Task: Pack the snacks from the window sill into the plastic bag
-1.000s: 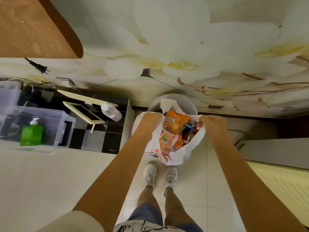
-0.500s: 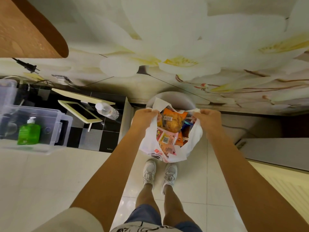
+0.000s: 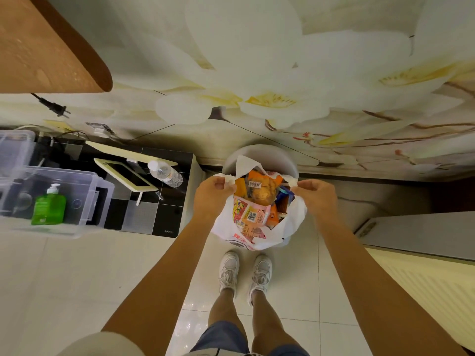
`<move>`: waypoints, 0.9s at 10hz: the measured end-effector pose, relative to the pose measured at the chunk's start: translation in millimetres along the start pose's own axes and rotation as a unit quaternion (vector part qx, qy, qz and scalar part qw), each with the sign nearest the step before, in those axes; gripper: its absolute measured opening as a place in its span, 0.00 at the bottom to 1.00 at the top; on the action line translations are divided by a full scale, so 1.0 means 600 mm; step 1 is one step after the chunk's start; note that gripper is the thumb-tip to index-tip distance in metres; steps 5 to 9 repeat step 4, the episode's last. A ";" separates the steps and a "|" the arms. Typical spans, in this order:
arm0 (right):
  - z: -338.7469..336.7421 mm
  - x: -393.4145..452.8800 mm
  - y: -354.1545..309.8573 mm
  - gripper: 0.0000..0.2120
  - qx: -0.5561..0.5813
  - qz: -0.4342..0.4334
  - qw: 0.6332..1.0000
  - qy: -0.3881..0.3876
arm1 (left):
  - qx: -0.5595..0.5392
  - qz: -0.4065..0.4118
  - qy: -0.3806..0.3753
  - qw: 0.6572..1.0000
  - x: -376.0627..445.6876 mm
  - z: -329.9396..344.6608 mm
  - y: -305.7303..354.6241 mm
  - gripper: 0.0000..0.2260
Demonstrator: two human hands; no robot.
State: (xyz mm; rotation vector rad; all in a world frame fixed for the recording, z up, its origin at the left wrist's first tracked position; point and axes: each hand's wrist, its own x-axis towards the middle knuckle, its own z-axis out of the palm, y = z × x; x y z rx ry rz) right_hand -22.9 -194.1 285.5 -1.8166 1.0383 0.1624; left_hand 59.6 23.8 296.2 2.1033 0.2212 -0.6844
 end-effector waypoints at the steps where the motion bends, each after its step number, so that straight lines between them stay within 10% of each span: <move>1: -0.009 -0.007 -0.001 0.07 0.012 -0.017 1.000 0.004 | -0.007 0.009 0.038 0.999 -0.015 -0.004 -0.005 0.13; 9: -0.055 -0.067 -0.056 0.07 0.018 -0.112 0.993 0.013 | -0.080 0.094 0.065 0.990 -0.091 -0.042 0.053 0.07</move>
